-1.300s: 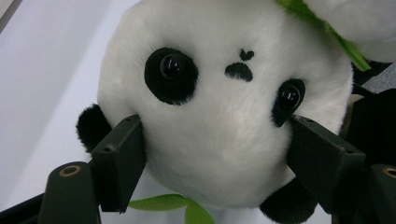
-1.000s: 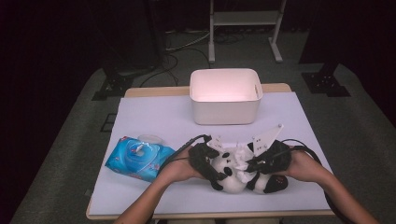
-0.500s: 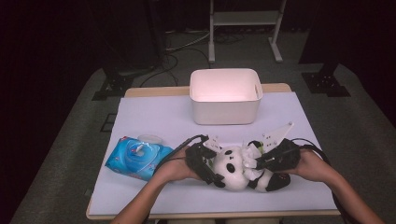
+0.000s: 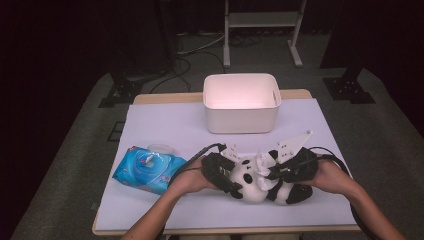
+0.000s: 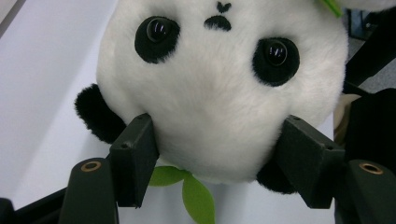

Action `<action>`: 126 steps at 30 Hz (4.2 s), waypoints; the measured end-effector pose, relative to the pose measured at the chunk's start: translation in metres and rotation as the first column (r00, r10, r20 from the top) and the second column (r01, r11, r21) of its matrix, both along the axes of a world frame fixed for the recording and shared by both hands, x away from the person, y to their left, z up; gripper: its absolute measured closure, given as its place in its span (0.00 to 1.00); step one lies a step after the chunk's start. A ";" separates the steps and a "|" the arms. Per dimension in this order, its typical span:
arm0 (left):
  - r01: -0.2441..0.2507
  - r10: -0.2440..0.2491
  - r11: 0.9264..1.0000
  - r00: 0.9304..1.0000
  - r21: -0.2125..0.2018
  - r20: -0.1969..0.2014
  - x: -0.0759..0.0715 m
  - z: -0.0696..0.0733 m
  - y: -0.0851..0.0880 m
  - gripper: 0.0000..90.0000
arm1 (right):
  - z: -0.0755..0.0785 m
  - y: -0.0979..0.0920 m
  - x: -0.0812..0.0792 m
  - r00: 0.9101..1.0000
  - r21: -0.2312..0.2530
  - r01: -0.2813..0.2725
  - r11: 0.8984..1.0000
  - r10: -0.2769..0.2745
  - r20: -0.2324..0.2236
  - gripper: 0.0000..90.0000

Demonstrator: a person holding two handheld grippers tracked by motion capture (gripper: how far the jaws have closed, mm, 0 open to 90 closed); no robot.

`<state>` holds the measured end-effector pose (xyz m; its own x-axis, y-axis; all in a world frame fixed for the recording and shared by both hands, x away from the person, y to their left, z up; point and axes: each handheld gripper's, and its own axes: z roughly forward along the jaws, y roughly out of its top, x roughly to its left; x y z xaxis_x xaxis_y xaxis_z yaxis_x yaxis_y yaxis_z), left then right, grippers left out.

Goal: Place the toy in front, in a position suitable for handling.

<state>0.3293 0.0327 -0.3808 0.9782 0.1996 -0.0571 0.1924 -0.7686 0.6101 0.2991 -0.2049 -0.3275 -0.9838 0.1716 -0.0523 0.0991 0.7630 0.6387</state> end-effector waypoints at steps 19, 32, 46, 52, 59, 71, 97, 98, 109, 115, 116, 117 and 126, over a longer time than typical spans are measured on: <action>0.000 0.000 1.000 1.000 -0.020 0.010 0.000 0.002 -0.006 0.34 | -0.009 0.032 -0.001 0.998 -0.083 -0.067 0.994 0.065 -0.028 0.92; -0.003 0.003 0.999 1.000 -0.033 0.003 0.002 0.003 -0.009 0.36 | -0.007 0.011 -0.006 1.000 -0.083 -0.023 0.996 0.022 -0.010 0.92; -0.002 0.002 0.998 1.000 -0.057 -0.006 0.000 -0.002 -0.009 0.36 | -0.008 0.045 0.005 0.997 -0.091 -0.079 0.993 0.078 -0.019 0.92; 0.003 -0.003 0.999 1.000 -0.053 -0.010 -0.001 -0.002 -0.008 0.35 | -0.001 0.026 0.015 0.999 -0.074 -0.029 0.997 0.027 -0.021 0.92; 0.004 -0.004 0.999 1.000 -0.050 -0.011 -0.001 -0.003 -0.006 0.35 | 0.006 0.007 0.023 1.000 -0.059 0.023 0.998 -0.024 -0.019 0.92; -0.003 0.003 0.999 1.000 -0.043 -0.018 0.001 0.000 -0.008 0.22 | -0.006 0.008 0.012 0.998 -0.084 -0.006 0.996 0.001 -0.058 0.92; 0.052 -0.052 0.997 0.999 -0.051 0.006 -0.008 -0.004 -0.013 0.31 | -0.001 0.010 0.021 0.999 -0.100 0.009 0.995 -0.013 -0.037 0.92; 0.051 -0.051 0.997 0.999 -0.050 0.003 -0.007 -0.004 -0.013 0.31 | -0.002 0.007 0.021 0.999 -0.106 0.016 0.994 -0.021 -0.044 0.92; 0.021 -0.024 0.998 0.999 -0.067 -0.033 -0.003 0.006 -0.010 0.19 | -0.015 -0.016 0.011 0.996 -0.100 0.027 0.995 -0.036 -0.087 0.92; 0.043 -0.045 0.997 0.998 -0.058 -0.038 -0.007 0.007 -0.015 0.22 | -0.017 -0.015 0.003 0.994 -0.109 0.003 0.994 -0.015 -0.104 0.92; 0.043 -0.045 0.998 0.998 -0.056 -0.039 -0.007 0.006 -0.016 0.22 | -0.017 -0.014 0.002 0.995 -0.109 0.002 0.994 -0.014 -0.102 0.92; 0.045 -0.048 0.998 0.998 -0.054 -0.039 -0.007 0.005 -0.016 0.22 | -0.017 -0.014 0.002 0.995 -0.108 0.000 0.994 -0.011 -0.099 0.92; 0.062 -0.063 0.997 0.997 -0.045 -0.033 -0.007 0.004 -0.016 0.25 | -0.007 0.000 0.006 0.997 -0.099 -0.020 0.995 0.012 -0.079 0.92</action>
